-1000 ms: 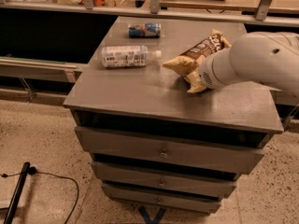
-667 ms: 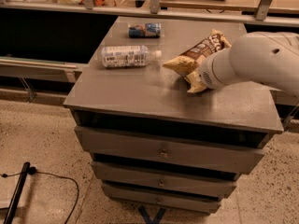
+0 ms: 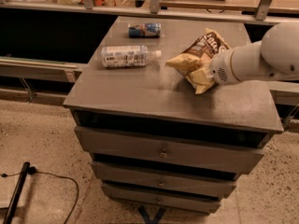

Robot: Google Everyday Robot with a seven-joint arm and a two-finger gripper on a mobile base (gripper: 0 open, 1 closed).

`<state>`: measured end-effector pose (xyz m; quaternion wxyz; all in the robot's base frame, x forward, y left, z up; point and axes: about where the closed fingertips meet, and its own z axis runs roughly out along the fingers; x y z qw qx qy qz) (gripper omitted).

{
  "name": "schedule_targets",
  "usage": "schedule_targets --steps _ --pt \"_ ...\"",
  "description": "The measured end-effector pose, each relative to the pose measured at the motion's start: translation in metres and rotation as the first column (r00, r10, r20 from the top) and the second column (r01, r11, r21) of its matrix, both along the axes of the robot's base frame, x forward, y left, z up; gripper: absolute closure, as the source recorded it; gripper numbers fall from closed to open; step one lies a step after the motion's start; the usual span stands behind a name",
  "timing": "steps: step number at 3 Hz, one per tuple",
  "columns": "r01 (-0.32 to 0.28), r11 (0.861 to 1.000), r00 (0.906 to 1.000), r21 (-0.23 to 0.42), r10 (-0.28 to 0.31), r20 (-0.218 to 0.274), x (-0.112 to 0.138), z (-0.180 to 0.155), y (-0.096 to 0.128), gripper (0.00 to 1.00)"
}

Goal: Pick brown chip bag

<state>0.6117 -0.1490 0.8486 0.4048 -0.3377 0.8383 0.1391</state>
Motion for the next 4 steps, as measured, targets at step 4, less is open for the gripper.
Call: schedule_targets --steps 4 --pt "-0.335 0.886 0.9106 0.321 0.217 0.352 -0.054 0.137 -0.044 1.00"
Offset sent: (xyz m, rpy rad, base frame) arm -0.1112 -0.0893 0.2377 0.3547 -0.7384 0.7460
